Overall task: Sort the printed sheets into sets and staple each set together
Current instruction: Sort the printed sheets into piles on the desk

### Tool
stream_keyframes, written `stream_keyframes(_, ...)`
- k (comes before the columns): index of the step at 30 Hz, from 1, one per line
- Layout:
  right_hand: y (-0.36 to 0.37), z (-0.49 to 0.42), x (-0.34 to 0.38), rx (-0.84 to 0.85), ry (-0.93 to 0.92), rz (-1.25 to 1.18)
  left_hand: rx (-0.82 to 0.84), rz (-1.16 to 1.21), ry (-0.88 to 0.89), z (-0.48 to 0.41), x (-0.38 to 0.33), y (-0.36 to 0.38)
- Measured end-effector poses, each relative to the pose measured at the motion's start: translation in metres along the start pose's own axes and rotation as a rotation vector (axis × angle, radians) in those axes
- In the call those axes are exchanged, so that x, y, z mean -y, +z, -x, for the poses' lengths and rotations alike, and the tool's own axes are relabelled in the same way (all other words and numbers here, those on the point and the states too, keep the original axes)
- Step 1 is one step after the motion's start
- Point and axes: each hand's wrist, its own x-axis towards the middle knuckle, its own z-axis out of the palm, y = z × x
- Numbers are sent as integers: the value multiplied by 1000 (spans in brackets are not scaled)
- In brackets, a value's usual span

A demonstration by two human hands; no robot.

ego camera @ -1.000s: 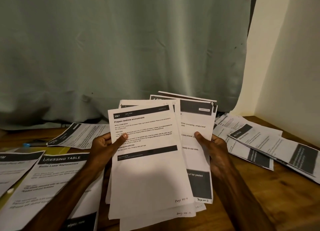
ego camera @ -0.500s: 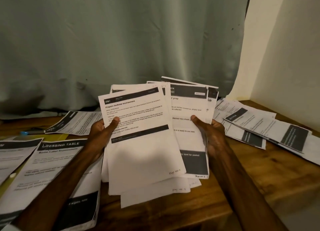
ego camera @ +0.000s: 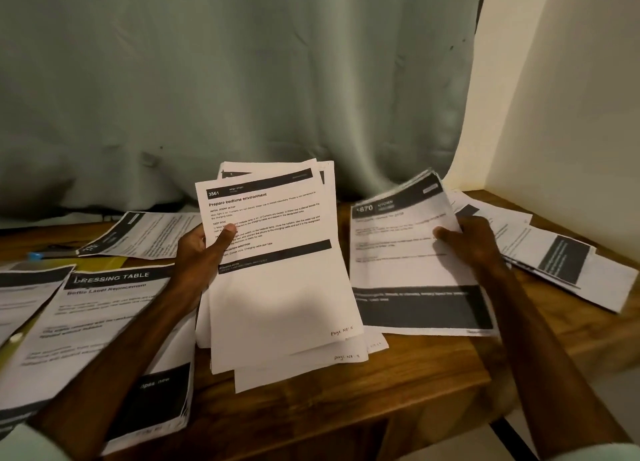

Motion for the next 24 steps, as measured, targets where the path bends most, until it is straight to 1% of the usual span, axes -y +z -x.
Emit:
stream_keyframes(2,-16,-15,-17,7,15,202,-4,2,7,2,-1,3)
stream_keyframes(5,-15,-20,-34,16,-11,380,-4,-3,3,3,-3,3)
stream_keyframes(9,7,-8,-37,-31,-27,397,-19,5,-18,2,-10,-3)
stream_keyframes(11,17,2,-30,-59,-45,458,-27,24,-31,1,-14,-8)
stream_keyframes(13,26,16,-16,-96,-141,503,-22,54,-47,0,-18,-12)
stream_keyframes(15,37,33,5,-77,-332,385,-9,84,-63,-1,-19,-13)
stream_keyframes(16,43,44,21,-17,-404,257,-2,87,-67,-2,-18,-13)
stream_keyframes(17,48,57,39,83,-423,112,5,81,-67,-2,-18,-13)
stream_keyframes(19,57,83,73,356,-352,-193,6,66,-67,-1,-15,-9)
stream_keyframes(20,62,93,87,468,-291,-293,1,65,-65,1,-15,-7)
stream_keyframes(21,69,98,93,535,-261,-331,0,77,-56,3,-16,-5)
stream_keyframes(22,77,100,94,564,-259,-351,2,94,-51,6,-15,-2)
stream_keyframes(24,93,98,89,565,-247,-413,12,120,-40,10,-16,2)
